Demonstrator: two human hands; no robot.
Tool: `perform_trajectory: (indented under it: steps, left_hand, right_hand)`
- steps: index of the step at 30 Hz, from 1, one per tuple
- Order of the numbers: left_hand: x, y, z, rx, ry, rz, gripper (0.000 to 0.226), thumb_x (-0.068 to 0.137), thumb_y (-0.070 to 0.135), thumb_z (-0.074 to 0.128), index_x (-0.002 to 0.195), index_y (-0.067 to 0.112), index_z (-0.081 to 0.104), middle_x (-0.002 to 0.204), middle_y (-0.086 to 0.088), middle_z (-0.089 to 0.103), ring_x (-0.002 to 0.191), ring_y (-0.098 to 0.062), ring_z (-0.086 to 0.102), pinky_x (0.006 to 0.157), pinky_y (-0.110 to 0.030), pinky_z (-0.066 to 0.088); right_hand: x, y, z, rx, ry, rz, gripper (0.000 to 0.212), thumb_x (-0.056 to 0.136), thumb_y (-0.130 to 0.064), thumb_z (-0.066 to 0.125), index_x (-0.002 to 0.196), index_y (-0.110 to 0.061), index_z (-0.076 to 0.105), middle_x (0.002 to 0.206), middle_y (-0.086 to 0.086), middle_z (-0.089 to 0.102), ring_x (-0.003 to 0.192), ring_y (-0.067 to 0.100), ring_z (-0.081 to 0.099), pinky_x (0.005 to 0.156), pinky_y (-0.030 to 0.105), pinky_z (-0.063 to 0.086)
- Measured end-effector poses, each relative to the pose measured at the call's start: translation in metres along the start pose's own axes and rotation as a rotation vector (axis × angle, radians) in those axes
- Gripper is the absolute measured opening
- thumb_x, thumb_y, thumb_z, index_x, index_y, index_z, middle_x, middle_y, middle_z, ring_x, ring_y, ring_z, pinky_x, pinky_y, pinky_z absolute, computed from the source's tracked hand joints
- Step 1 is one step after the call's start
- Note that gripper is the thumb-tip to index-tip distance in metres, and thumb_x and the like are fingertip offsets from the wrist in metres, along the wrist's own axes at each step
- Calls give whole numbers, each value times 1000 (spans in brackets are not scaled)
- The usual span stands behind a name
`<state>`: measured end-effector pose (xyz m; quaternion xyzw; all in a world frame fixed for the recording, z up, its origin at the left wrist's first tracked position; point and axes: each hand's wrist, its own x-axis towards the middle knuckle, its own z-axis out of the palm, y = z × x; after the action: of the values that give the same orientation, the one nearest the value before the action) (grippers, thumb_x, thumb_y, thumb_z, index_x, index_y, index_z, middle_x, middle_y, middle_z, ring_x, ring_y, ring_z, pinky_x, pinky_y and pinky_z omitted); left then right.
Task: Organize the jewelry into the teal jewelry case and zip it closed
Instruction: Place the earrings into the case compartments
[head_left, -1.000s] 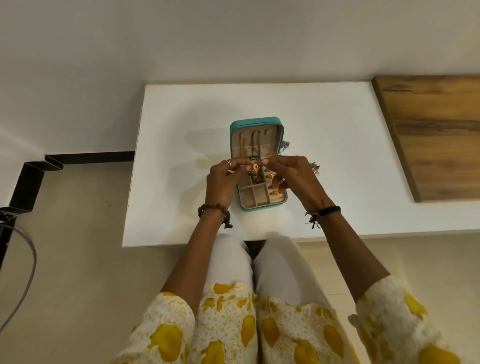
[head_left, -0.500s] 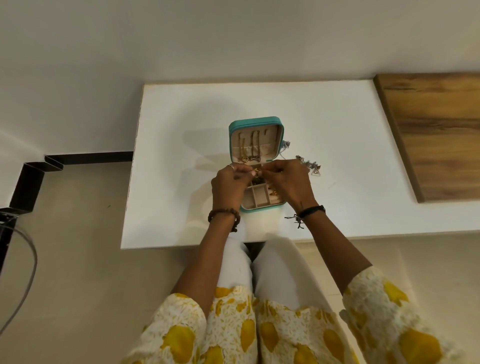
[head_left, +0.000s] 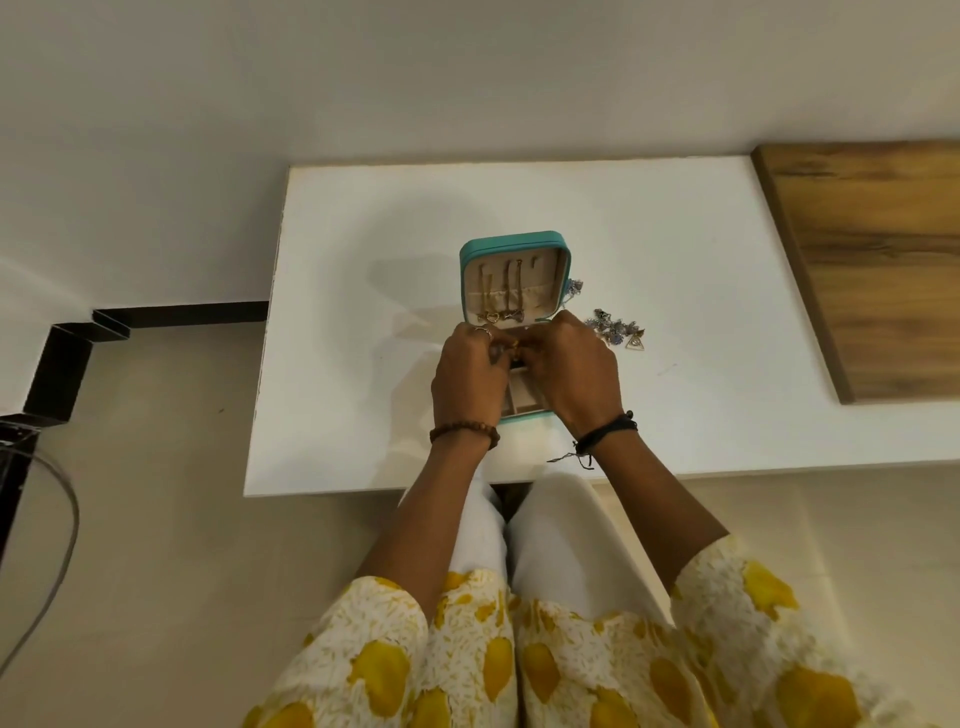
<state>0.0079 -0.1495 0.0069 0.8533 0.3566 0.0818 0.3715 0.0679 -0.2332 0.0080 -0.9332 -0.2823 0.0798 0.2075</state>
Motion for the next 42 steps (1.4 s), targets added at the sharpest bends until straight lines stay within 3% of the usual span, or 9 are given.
perform_trajectory:
  steps: [3,6,11,23,31,34,39,42]
  left_hand:
    - [0,-1,0,23,-24,-11,24,90,18,53,110,9,63,109,-12,58,99,-25,57,71,-24,40]
    - [0,-3,0,6,-51,-19,24,89,16,54,110,9,62,108,-13,56,97,-25,56,69,-23,40]
    - [0,-5,-2,-122,-36,-67,22,86,14,58,108,11,60,106,-11,57,96,-22,56,71,-22,40]
    - [-2,-3,-3,-73,-48,-51,14,85,17,60,96,10,63,102,-10,58,94,-23,57,69,-24,40]
    - [-24,19,-2,-71,-14,151,13,87,23,58,96,14,63,91,2,54,88,-11,49,64,-21,41]
    - [-25,34,9,-51,-35,265,12,87,20,58,95,13,63,97,-3,63,91,-15,54,71,-31,51]
    - [-16,55,34,226,-7,427,16,87,19,58,92,8,68,95,-9,68,99,-27,56,78,-37,51]
    - [-5,61,48,390,36,501,6,77,20,71,74,15,71,73,-1,68,79,-22,61,64,-30,54]
  right_hand:
    - [0,-1,0,-47,13,-16,20,90,-16,51,107,-14,61,109,8,57,82,29,60,57,29,38]
    - [-2,-2,-3,-75,3,-48,21,91,-18,49,103,-16,66,107,6,58,79,28,59,56,28,35]
    - [-1,-2,-9,6,14,28,23,91,-25,51,92,-14,71,99,7,59,84,25,58,60,29,38]
    - [-2,1,-6,154,11,123,20,88,-23,55,98,-18,71,105,5,63,95,24,58,67,30,41]
    - [-33,9,-16,440,199,158,11,88,-28,57,91,-23,67,90,-7,67,86,11,59,70,33,48]
    - [-36,24,-26,500,251,198,9,87,-31,60,88,-25,67,84,-11,67,83,7,61,71,31,50]
    - [-32,61,-36,440,299,301,12,88,-23,60,94,-17,69,96,-2,69,92,15,62,75,31,47]
    - [-25,84,-37,347,311,358,12,90,-21,57,94,-16,67,100,1,67,94,19,61,70,29,42]
